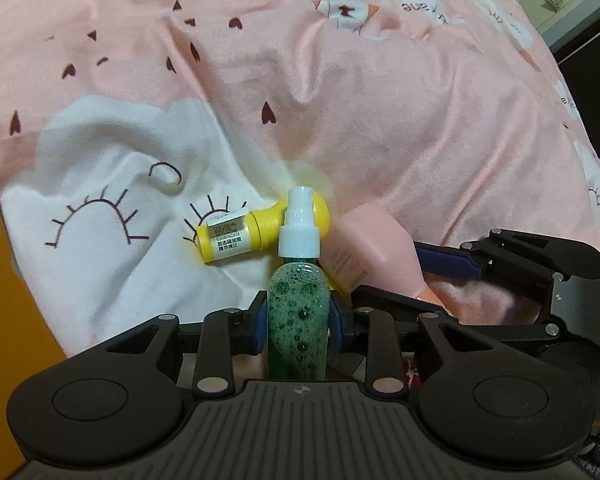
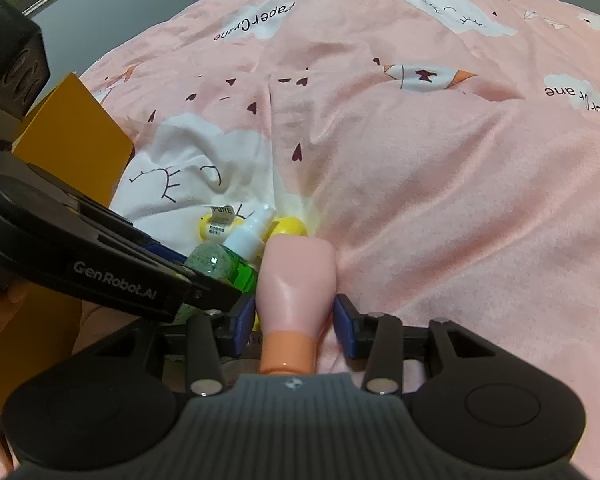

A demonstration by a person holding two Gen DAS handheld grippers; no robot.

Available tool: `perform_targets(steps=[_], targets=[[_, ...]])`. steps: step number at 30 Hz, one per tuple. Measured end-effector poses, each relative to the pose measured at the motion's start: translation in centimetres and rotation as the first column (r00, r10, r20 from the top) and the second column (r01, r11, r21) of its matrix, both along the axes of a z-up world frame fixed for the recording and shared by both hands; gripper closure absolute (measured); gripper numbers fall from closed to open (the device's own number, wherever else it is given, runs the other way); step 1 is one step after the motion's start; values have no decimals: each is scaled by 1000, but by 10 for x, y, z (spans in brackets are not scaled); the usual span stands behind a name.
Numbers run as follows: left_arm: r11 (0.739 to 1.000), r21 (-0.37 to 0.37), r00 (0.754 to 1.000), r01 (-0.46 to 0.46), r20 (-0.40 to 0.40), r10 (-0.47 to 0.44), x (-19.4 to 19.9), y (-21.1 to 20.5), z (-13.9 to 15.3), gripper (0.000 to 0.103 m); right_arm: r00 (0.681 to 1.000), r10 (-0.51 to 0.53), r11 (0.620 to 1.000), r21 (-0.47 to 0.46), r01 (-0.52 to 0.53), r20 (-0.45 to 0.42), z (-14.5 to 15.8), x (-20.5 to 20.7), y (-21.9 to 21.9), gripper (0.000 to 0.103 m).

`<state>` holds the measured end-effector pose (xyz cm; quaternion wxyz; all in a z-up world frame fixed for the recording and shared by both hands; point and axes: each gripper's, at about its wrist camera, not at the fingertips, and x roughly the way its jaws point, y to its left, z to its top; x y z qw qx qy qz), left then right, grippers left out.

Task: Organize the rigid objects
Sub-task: 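Lift both bottles and carry them over the orange box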

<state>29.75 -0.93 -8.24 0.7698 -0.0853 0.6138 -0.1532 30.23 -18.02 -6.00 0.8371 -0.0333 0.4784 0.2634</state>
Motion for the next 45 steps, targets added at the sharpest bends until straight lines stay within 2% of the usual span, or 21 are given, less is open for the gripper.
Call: perform_targets(steps=[8, 15, 18, 21, 22, 25, 27, 31, 37, 42, 45], targets=[[998, -64, 995, 5, 104, 2, -20, 19, 43, 70, 997, -8, 1000, -8, 9, 77, 30, -19, 0, 61], [994, -112, 980, -6, 197, 28, -47, 52, 100, 70, 987, 32, 999, 21, -36, 158, 78, -46, 19, 61], [994, -105, 971, -21, 236, 45, -63, 77, 124, 70, 973, 87, 996, 16, -93, 212, 103, -60, 41, 61], [997, -64, 964, -43, 260, 58, -78, 104, 138, 70, 958, 146, 987, 22, -156, 245, 124, -72, 67, 61], [997, -48, 963, -57, 259, 68, -82, 115, 141, 69, 953, 166, 984, 24, -178, 253, 129, -76, 76, 61], [990, -89, 963, -113, 235, 131, -95, 150, 145, 69, 935, 222, 971, 19, -236, 277, 142, -82, 111, 61], [988, -47, 956, -147, 248, 155, -103, 167, 147, 70, 921, 257, 963, 7, -271, 294, 146, -84, 131, 61], [975, -46, 954, -217, 202, 221, -113, 207, 135, 70, 900, 324, 940, 8, -341, 291, 148, -90, 173, 61], [949, 17, 948, -314, 51, 313, -107, 243, 75, 70, 891, 400, 916, -75, -393, 217, 117, -87, 237, 61], [944, 80, 947, -320, -7, 321, -95, 251, 47, 70, 895, 422, 904, -144, -403, 147, 82, -79, 270, 61], [947, 141, 955, -289, -24, 296, -88, 243, 44, 70, 895, 428, 898, -167, -407, 122, 68, -74, 281, 61]])
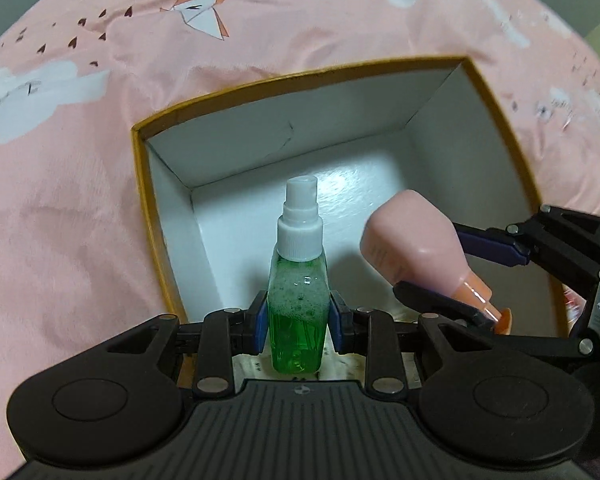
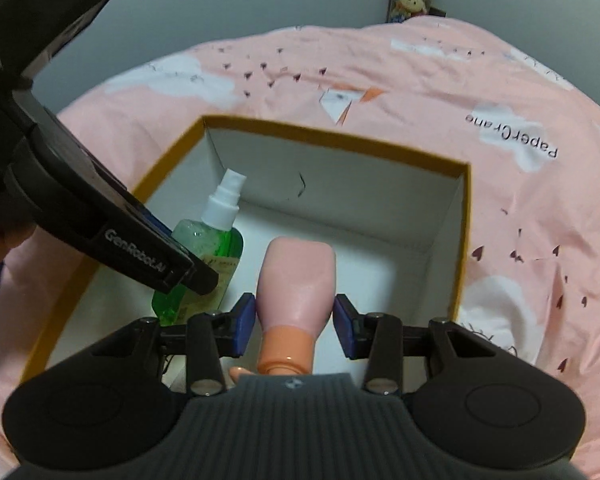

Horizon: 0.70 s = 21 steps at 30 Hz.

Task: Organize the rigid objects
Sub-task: 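Lift both bottles and carry them over the orange box, then lower both bottles into the box and open both tools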

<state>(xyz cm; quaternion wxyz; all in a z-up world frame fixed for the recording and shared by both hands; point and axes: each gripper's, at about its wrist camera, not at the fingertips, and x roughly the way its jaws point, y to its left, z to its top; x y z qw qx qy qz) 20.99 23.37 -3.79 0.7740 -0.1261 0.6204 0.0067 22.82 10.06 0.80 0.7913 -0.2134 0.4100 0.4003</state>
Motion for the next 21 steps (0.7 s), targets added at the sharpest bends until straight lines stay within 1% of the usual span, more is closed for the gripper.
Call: perform_targets(steps=[7, 10, 11, 13, 15, 17, 19, 21], targets=[[993, 96, 991, 61, -121, -49, 22, -16, -9, 70, 1000, -7, 999, -38, 6, -18, -10, 0, 10, 61], [993, 108, 991, 55, -131, -41, 26, -14, -7, 68, 1000, -12, 999, -44, 10, -26, -13, 0, 9, 61], [993, 110, 990, 53, -133, -39, 28, -13, -7, 66, 999, -14, 999, -45, 13, -31, -14, 0, 8, 61], [995, 97, 991, 38, -132, -25, 27, -4, -6, 66, 999, -18, 999, -43, 17, -40, -17, 2, 8, 61], [998, 62, 994, 32, -110, -25, 25, 1, -1, 66, 999, -20, 999, -43, 19, -41, -18, 2, 8, 61], [998, 46, 997, 42, -60, -39, 19, 4, 10, 65, 999, -29, 999, -43, 27, -46, -19, 3, 10, 61], [997, 66, 999, 48, 20, -49, 11, 8, 23, 65, 998, -41, 998, -44, 38, -52, -20, 4, 13, 61], [994, 91, 996, 63, 64, -69, 4, 10, 34, 65, 997, -49, 998, -49, 47, -52, -22, 5, 17, 61]])
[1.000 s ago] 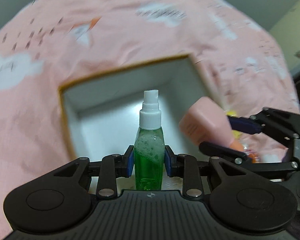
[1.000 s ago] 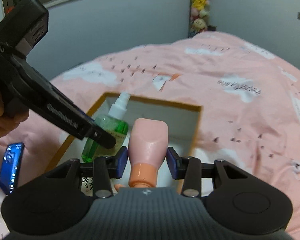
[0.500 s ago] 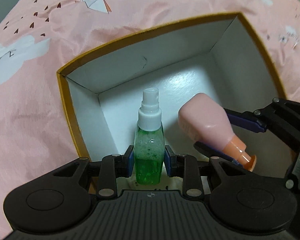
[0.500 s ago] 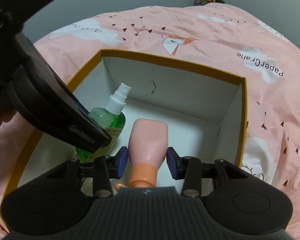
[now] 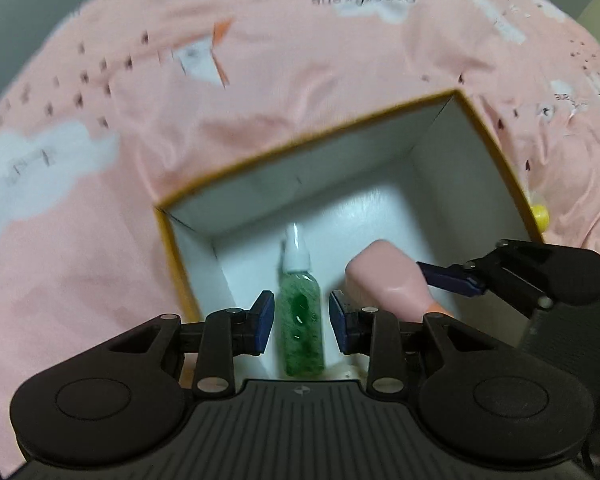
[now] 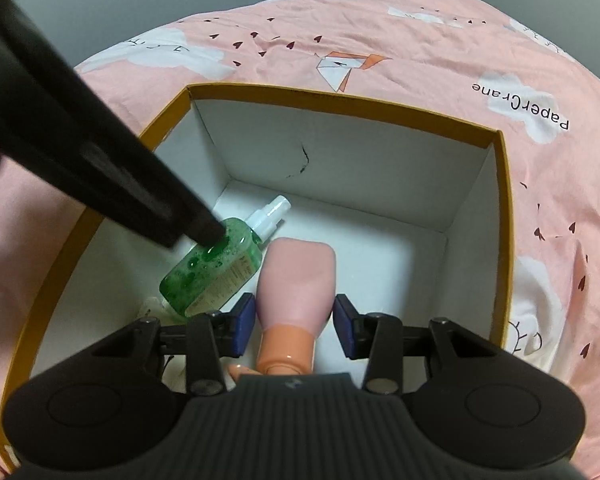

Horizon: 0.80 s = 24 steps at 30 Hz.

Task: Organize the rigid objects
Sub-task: 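Lower both bottles into the box and open both tools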

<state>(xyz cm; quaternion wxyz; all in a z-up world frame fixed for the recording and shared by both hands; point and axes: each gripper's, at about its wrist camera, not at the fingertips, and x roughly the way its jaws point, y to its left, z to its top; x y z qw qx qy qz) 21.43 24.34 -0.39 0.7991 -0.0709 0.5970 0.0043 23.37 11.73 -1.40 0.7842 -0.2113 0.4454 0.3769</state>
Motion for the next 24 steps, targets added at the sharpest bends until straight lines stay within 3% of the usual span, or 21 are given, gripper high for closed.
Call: perform_targets(steps=[10, 14, 21, 24], targets=[[999, -29, 999, 31, 37, -30, -10, 3, 4, 65, 997, -33, 999, 7, 33, -63, -17, 10, 32, 61], [999, -27, 998, 38, 46, -37, -11, 5, 3, 65, 990, -50, 998, 32, 55, -131, -21, 14, 40, 61], [999, -42, 999, 26, 46, -24, -10, 9, -2, 65, 992, -55, 998, 25, 58, -112, -21, 15, 54, 61], [999, -46, 999, 29, 45, -27, -11, 9, -3, 65, 988, -49, 998, 32, 54, -145, -20, 14, 47, 60]])
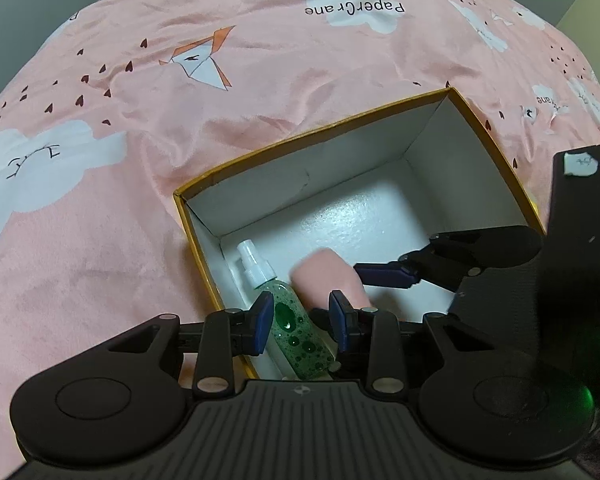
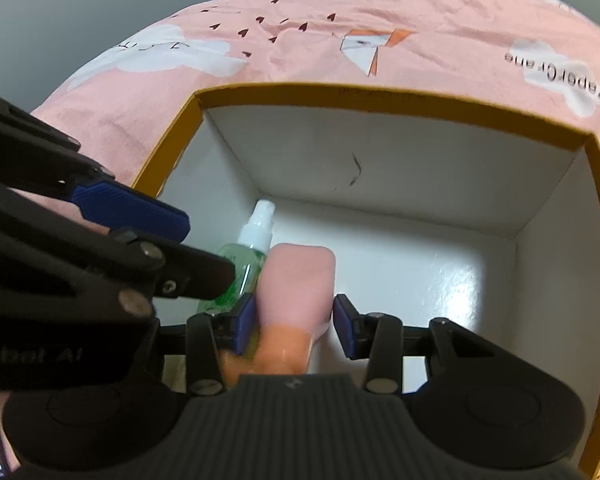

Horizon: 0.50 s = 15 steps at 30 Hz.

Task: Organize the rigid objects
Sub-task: 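Lower both bottles into the box and open both tools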

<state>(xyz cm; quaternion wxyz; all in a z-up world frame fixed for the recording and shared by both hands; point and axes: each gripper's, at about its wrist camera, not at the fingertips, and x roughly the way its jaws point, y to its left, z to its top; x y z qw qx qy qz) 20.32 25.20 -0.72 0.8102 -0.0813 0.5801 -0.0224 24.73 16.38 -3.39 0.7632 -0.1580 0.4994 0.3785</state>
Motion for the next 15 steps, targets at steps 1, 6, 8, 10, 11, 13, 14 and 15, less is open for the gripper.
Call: perform_targets(steps=[1, 6, 8, 10, 11, 13, 14, 15], targets=[[1000, -2, 1000, 1, -1, -1, 0, 0, -1, 65, 1000, -3, 1000, 5, 3, -12, 1, 0, -4, 59], [1000, -7, 1000, 7, 2, -7, -1, -4, -1, 65, 1000, -6, 1000, 2, 6, -24, 6, 1, -12, 59], [1000, -7, 1000, 12, 3, -12, -2, -5, -2, 65, 999, -16, 1000, -6, 16, -43, 5, 1, -16, 60], [1000, -5, 1000, 13, 3, -13, -2, -6, -2, 65, 997, -29, 1000, 1, 29, -75, 2, 2, -20, 63], [1000, -5, 1000, 13, 2, -13, -2, -6, -2, 65, 994, -38, 999, 11, 39, -104, -1, 3, -22, 66], [1000, -5, 1000, 10, -1, -10, -2, -6, -3, 65, 990, -60, 997, 30, 64, -129, -4, 3, -24, 66], [1000, -4, 1000, 10, -1, -10, -2, -7, -3, 65, 990, -68, 997, 37, 73, -121, -4, 3, -24, 67], [1000, -3, 1000, 11, -2, -11, -2, -7, -3, 65, 990, -80, 996, 41, 85, -120, -5, 2, -23, 67]])
